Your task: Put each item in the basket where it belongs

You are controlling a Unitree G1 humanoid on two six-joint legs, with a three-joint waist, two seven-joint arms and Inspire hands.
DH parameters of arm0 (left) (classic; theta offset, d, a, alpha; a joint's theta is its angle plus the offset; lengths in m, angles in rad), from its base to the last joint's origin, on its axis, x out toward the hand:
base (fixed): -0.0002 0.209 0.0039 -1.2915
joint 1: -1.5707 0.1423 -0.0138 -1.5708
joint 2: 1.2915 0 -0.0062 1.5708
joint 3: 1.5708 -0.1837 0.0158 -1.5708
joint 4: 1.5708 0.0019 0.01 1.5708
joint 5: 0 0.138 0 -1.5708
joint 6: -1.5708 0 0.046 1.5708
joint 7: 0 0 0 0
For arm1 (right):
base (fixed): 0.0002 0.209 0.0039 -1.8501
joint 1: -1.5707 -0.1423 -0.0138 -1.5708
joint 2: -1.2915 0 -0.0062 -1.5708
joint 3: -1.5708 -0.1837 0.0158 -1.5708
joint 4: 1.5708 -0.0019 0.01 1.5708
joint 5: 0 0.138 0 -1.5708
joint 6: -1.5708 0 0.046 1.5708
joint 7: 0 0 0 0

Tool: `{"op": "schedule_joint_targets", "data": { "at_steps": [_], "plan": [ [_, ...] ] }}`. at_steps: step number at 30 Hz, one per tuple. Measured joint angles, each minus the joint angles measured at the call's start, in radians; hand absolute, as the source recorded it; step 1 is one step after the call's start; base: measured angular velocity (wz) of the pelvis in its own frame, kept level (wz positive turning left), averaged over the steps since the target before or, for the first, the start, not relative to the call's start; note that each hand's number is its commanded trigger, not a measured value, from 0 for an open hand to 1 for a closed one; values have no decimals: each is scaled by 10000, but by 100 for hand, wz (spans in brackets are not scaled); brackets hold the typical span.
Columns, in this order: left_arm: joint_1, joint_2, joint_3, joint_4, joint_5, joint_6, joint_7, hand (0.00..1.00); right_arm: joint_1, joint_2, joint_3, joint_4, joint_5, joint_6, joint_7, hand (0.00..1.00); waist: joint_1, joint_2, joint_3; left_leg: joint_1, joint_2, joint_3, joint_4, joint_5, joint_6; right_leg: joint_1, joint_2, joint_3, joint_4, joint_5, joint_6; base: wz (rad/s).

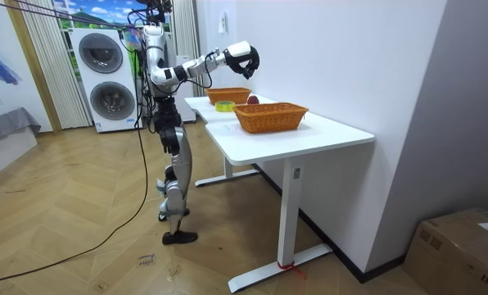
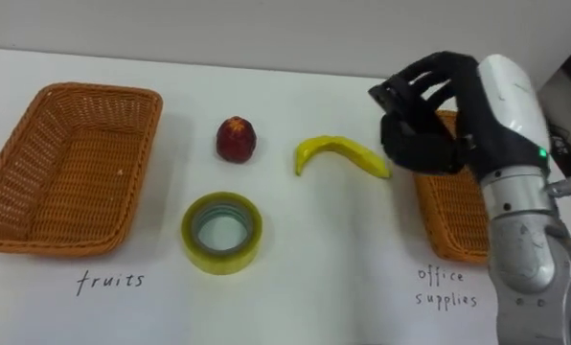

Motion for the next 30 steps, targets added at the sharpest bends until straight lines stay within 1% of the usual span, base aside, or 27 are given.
{"op": "schedule_joint_targets", "data": {
  "at_steps": [3,7,8,11,13,16,18,19,20,21,24,30],
  "plan": [
    [26,-4,145,-2,-7,38,-9,0,6,-85,-157,123,-31,11,-497,100,-131,-15,-35,9,0,46,0,0,0,-5,-5,-1,2,0,0,-5],
    [35,0,195,-14,-6,79,11,0,81,-129,-170,280,-25,22,-883,100,-213,-22,-57,12,5,83,-26,-1,-1,-8,-10,-55,4,-1,0,-3],
    [35,4,195,-8,-4,96,12,0,99,-137,-171,511,-32,27,-1015,100,-234,-56,-86,26,6,87,-26,-1,-1,4,-11,-68,6,-1,0,0],
    [58,38,198,-1,-14,99,24,0,254,-136,-170,1127,-19,37,-1160,100,-239,-123,-125,46,1,87,-5,-1,-1,35,-27,-102,28,0,0,0],
    [71,41,215,-2,-13,100,49,0,279,-136,-171,1613,74,44,-1160,100,-230,-170,-116,38,-12,88,-6,-1,0,22,-44,-142,37,0,0,0],
    [85,40,234,-3,-12,100,70,0,441,-135,-171,1733,102,125,-1167,100,-180,-188,-109,34,-11,83,-5,-1,0,24,-43,-149,34,-1,1,0],
    [92,43,239,-2,3,104,80,0,467,-134,-171,1786,103,167,-1178,100,-170,-202,-67,25,-10,83,-1,-1,0,25,-41,-148,18,-3,2,0],
    [94,44,238,-3,16,116,83,0,467,-134,-170,1813,99,167,-1179,100,-169,-167,-41,24,-10,84,0,-1,0,24,-40,-144,14,-3,2,0],
    [93,47,238,-16,38,159,88,0,467,-134,-170,1898,97,168,-1205,100,-172,-201,-59,25,-11,86,-1,-1,0,23,-41,-140,11,-4,3,0],
    [93,55,240,-22,61,178,96,0,459,-134,-170,2029,105,168,-1213,100,-155,-181,-39,26,-12,88,-1,-1,0,23,-42,-134,9,-5,5,0],
    [93,68,239,-49,57,247,112,0,410,-133,-151,2433,121,182,-1213,100,-122,-189,-32,26,-12,88,20,-1,0,20,-41,-131,4,-5,5,0],
    [85,67,237,-179,58,259,123,0,410,-128,-108,2639,108,239,-1207,100,-110,-152,-23,27,-6,88,-2,0,0,-2,-31,-126,-1,-8,9,0]
  ]
}}
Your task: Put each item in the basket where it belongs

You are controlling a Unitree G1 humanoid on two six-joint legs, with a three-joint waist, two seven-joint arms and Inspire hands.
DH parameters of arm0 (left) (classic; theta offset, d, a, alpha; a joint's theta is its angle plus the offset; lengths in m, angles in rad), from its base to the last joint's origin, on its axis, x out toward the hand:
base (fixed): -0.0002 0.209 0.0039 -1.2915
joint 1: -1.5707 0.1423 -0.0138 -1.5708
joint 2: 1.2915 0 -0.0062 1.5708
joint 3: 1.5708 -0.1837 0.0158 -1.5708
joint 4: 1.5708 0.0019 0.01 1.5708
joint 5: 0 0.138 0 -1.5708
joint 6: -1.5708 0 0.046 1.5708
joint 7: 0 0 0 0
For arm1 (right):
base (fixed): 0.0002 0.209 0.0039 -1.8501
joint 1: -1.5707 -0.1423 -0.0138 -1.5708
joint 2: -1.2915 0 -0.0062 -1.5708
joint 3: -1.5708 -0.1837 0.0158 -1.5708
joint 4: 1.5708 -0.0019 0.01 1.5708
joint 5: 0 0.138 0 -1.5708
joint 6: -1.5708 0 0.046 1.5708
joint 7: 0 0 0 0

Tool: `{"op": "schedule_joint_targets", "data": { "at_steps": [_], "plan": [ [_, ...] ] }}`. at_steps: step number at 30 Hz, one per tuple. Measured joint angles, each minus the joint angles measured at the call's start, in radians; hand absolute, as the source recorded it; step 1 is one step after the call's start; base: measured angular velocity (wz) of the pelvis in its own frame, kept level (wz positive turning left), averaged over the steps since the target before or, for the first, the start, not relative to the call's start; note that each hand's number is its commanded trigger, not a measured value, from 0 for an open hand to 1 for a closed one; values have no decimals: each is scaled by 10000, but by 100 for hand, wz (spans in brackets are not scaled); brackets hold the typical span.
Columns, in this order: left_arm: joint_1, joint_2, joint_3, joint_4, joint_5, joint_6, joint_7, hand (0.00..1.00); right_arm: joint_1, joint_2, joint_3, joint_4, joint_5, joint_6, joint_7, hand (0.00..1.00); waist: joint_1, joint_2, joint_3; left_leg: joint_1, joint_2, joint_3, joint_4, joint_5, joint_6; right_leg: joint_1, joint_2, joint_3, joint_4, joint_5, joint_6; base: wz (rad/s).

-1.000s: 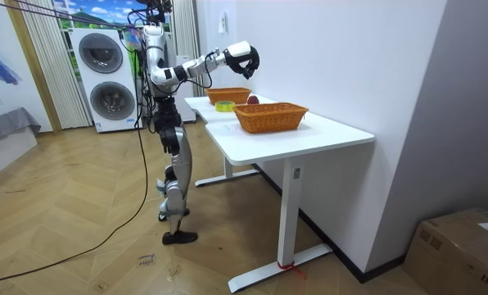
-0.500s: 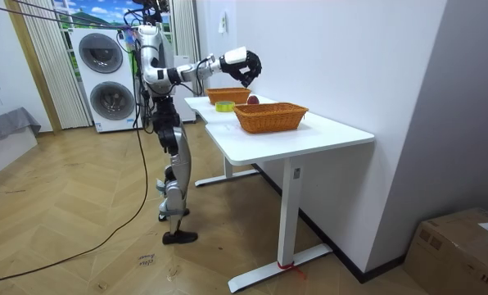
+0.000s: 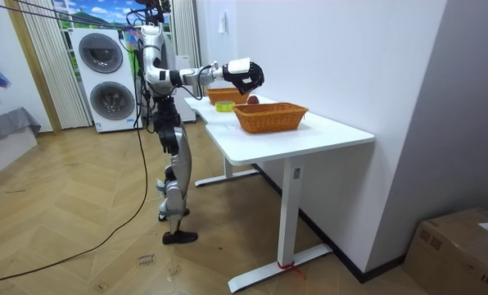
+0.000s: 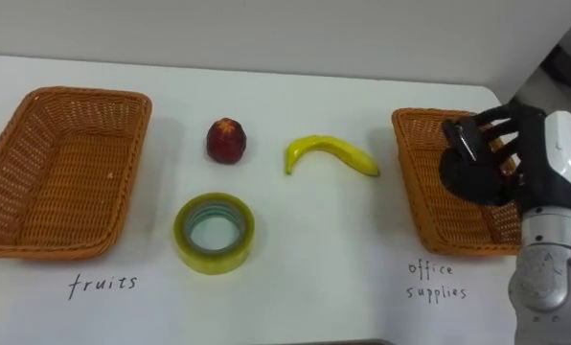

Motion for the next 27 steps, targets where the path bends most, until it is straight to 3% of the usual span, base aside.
{"op": "schedule_joint_targets", "data": {
  "at_steps": [8,9,10,11,12,13,14,27],
  "plan": [
    [0,-2,-1,-136,-5,132,9,0,9,3,316,238,37,149,158,100,31,18,-1,6,3,8,-3,0,0,-5,2,1,3,0,-1,0],
    [0,-2,-1,-153,-5,171,9,0,9,3,316,238,37,151,195,93,45,22,-4,7,4,8,-3,0,0,-5,3,1,5,0,-1,0],
    [1,-2,-1,-166,-5,191,9,0,9,3,316,238,37,155,210,82,53,23,-4,7,4,8,-3,0,0,-5,3,0,5,0,-1,0],
    [2,-2,-1,-185,-5,204,11,0,9,3,316,238,37,175,246,64,68,27,-6,7,5,8,-2,0,0,-5,3,0,6,1,-1,0],
    [2,-2,-1,-202,-5,207,18,0,10,3,316,238,36,211,280,42,91,34,-11,7,5,8,0,0,0,-5,2,0,7,1,-1,0],
    [2,-2,-1,-208,-5,207,29,0,10,3,316,238,36,226,294,10,104,37,-14,8,4,8,0,0,0,-5,2,0,8,1,-1,0],
    [2,-3,-1,-211,-5,208,75,0,10,3,316,238,36,232,301,1,122,44,-22,8,5,8,1,0,0,-4,2,0,9,1,-1,0],
    [4,-10,-1,-205,-6,369,227,0,9,17,384,533,39,244,306,0,235,46,-43,8,4,7,3,0,0,2,0,-6,15,1,-1,0]
  ]
}}
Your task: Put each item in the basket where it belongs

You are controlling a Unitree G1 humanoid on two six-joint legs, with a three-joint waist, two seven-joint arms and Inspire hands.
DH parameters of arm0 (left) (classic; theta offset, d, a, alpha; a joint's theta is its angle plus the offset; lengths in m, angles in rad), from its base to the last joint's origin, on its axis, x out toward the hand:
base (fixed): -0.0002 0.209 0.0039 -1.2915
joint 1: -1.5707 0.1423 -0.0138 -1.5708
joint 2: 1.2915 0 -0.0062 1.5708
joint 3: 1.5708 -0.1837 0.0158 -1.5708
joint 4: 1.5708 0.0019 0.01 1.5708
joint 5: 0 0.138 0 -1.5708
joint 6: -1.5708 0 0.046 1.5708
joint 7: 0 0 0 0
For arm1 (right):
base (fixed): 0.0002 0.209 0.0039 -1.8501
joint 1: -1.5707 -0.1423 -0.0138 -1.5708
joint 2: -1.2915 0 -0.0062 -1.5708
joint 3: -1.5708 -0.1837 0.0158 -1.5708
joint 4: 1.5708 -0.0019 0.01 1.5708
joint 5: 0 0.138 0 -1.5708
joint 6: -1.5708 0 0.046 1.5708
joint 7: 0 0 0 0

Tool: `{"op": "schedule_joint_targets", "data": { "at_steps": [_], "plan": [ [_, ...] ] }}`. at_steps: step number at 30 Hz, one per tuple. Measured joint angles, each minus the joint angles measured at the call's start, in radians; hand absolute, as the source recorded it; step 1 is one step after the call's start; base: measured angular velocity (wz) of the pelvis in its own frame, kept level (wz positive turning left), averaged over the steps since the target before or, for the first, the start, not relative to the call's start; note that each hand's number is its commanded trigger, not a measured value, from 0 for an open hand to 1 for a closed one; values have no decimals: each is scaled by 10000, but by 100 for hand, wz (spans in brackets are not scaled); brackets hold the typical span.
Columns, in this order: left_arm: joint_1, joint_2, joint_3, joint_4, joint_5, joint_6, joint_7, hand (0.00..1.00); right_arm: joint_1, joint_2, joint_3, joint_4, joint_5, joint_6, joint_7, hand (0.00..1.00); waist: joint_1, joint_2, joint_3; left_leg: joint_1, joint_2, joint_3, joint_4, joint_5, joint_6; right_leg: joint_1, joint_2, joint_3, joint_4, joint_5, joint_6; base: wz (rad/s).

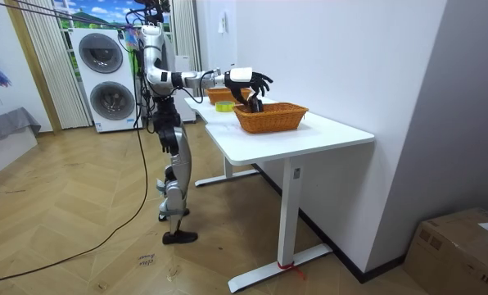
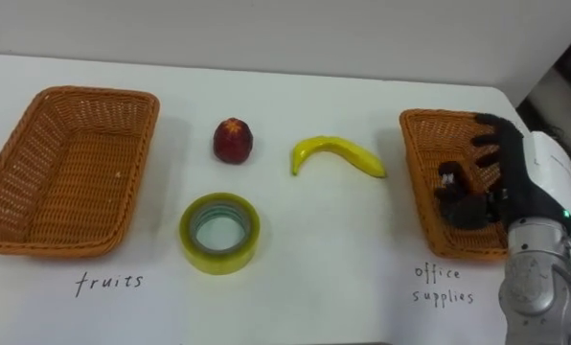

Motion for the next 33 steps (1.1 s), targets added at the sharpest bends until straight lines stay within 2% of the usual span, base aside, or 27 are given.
{"op": "schedule_joint_targets", "data": {
  "at_steps": [33],
  "plan": [
    [0,0,0,-10,1,9,168,0,-4,0,3,-1,-2,0,6,0,8,4,13,-2,-2,1,-9,0,0,-4,1,10,-12,-1,1,0]
  ]
}}
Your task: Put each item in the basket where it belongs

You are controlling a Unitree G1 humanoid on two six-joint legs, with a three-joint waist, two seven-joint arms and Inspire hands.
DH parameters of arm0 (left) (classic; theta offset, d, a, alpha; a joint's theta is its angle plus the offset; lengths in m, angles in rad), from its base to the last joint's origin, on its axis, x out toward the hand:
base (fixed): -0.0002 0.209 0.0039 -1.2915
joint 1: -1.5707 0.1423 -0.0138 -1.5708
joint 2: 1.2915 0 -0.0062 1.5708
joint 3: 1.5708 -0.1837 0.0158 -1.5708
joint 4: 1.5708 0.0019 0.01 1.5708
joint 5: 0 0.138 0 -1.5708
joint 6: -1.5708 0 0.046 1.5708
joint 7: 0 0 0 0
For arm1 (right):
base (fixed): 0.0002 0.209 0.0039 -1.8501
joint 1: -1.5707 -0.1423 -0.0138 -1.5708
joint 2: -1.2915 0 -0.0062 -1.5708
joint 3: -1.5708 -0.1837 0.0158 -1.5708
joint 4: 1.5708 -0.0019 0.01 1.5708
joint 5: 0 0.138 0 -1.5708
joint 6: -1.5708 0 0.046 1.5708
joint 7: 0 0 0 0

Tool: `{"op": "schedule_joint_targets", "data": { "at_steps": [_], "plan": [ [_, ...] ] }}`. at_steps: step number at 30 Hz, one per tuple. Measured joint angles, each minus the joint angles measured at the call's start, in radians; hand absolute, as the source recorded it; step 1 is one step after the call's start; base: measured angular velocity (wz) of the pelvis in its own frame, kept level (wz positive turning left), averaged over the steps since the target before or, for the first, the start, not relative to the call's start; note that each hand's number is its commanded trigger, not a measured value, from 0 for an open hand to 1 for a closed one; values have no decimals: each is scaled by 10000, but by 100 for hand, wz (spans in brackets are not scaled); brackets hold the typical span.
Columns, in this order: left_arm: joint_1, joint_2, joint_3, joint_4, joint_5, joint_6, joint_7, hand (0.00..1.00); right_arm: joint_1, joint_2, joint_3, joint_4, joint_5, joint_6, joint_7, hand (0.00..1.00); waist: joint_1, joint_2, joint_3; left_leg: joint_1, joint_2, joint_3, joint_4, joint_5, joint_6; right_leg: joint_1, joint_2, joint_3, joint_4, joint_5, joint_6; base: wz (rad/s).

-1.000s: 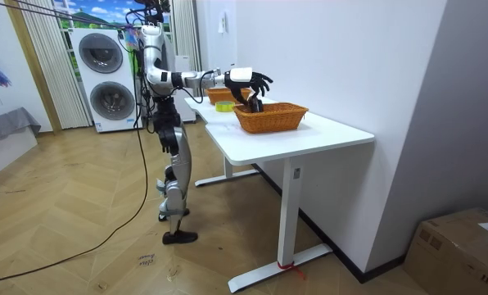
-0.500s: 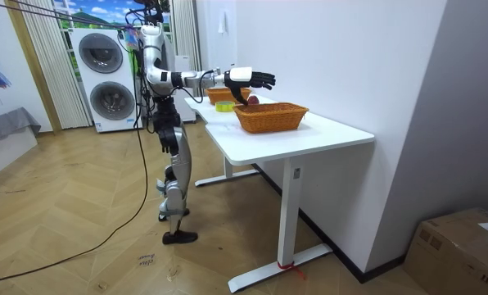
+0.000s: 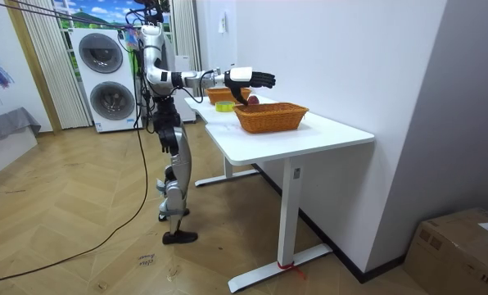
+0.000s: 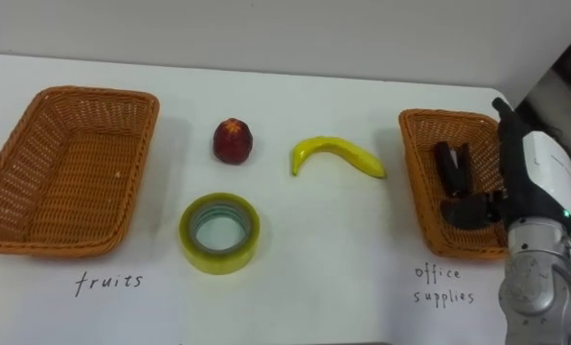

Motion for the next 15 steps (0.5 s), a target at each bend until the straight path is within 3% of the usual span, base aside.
{"op": "schedule_joint_targets", "data": {
  "at_steps": [15],
  "plan": [
    [0,0,0,-17,-3,-8,46,0,-6,0,9,-4,1,-1,205,0,18,20,1,1,0,0,1,0,0,-2,2,5,-1,-1,1,0]
  ]
}}
